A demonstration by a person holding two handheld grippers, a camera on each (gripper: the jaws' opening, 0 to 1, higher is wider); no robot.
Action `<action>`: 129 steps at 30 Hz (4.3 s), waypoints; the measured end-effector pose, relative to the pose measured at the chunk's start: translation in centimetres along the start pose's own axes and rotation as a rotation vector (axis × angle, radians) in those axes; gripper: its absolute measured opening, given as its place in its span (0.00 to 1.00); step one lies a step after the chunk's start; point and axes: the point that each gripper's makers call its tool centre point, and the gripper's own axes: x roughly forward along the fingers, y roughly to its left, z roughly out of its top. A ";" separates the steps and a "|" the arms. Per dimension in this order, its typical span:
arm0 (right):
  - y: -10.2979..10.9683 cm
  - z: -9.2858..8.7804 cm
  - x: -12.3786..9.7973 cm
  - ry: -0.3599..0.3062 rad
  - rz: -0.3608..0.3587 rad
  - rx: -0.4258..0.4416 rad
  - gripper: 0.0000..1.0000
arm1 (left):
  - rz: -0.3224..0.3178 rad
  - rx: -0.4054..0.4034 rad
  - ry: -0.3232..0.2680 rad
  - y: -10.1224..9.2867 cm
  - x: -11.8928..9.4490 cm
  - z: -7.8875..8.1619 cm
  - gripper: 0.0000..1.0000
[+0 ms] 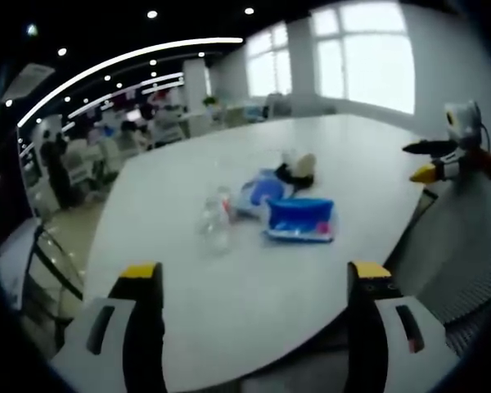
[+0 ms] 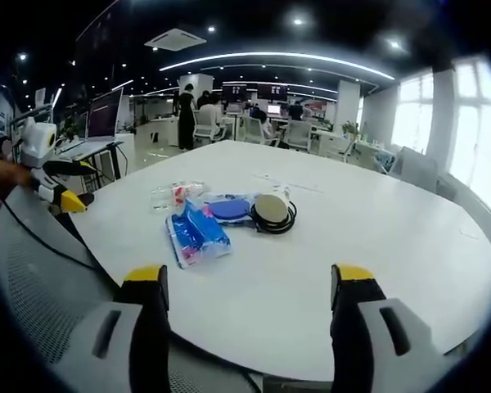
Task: Arrange the tabletop items into an orderly group along one side of the table until the central work area is clear of visible clutter.
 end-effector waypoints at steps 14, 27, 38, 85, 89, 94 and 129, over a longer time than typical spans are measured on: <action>0.2 0.0 0.0 0.001 0.007 0.002 0.86 | 0.008 -0.003 -0.003 0.1 -0.1 0.1 0.91; -0.2 0.0 0.1 -0.008 0.002 0.038 0.95 | -0.015 0.000 0.059 0.3 0.6 -1.0 1.00; -0.5 -0.1 0.1 0.003 -0.013 0.031 0.95 | -0.021 0.075 0.241 2.4 2.0 -4.1 1.00; -1.2 0.0 0.2 0.008 -0.048 -0.033 0.82 | -0.114 -0.017 0.322 6.8 16.8 0.0 0.51; -1.2 0.0 0.2 0.010 -0.048 -0.033 0.81 | -0.117 -0.033 0.317 6.6 17.5 0.1 0.47; -1.2 -0.1 0.2 0.012 -0.049 -0.035 0.80 | -0.116 -0.044 0.344 6.5 18.3 -0.5 0.41; -1.3 0.2 0.1 0.006 -0.054 -0.036 0.76 | -0.102 -0.026 0.411 6.8 16.0 -2.8 0.35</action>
